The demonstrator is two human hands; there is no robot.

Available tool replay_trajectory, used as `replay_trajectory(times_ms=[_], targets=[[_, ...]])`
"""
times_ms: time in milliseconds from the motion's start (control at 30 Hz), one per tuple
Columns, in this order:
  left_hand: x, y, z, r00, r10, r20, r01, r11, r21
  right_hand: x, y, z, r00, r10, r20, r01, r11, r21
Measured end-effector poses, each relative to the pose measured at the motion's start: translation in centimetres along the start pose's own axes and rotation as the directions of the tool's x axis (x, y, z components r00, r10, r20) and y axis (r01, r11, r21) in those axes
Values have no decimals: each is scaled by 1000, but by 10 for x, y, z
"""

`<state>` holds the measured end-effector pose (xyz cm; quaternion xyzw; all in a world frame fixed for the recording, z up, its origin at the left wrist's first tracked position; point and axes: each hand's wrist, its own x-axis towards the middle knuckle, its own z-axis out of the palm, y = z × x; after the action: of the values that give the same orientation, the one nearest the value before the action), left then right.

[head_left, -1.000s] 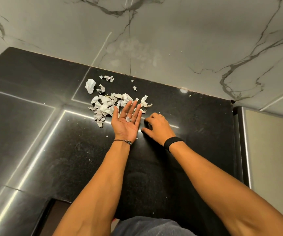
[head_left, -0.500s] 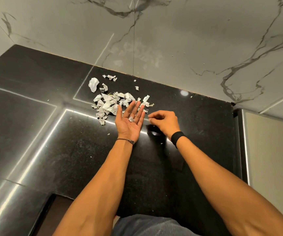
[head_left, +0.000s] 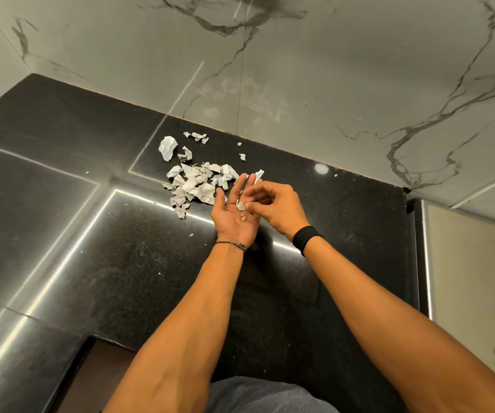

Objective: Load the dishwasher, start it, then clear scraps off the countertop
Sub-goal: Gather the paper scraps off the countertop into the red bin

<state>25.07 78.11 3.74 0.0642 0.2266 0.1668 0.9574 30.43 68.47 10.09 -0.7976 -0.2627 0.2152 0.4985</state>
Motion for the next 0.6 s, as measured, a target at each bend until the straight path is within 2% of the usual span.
replay_trajectory(times_ms=[200, 333, 467, 600], targets=[[-1, 9, -3, 1000, 11, -13, -10, 999, 38, 16, 14, -8, 985, 19, -174, -22, 1000, -20], [6, 21, -7, 998, 36, -45, -34, 998, 46, 37, 31, -21, 977, 46, -208, -84, 980, -178], [15, 32, -3, 997, 58, -53, -55, 997, 46, 58, 48, -26, 982, 133, -136, -172, 927, -334], [23, 33, 3, 997, 64, -50, -62, 997, 34, 67, 43, -18, 990, 143, -5, -126, 856, -501]])
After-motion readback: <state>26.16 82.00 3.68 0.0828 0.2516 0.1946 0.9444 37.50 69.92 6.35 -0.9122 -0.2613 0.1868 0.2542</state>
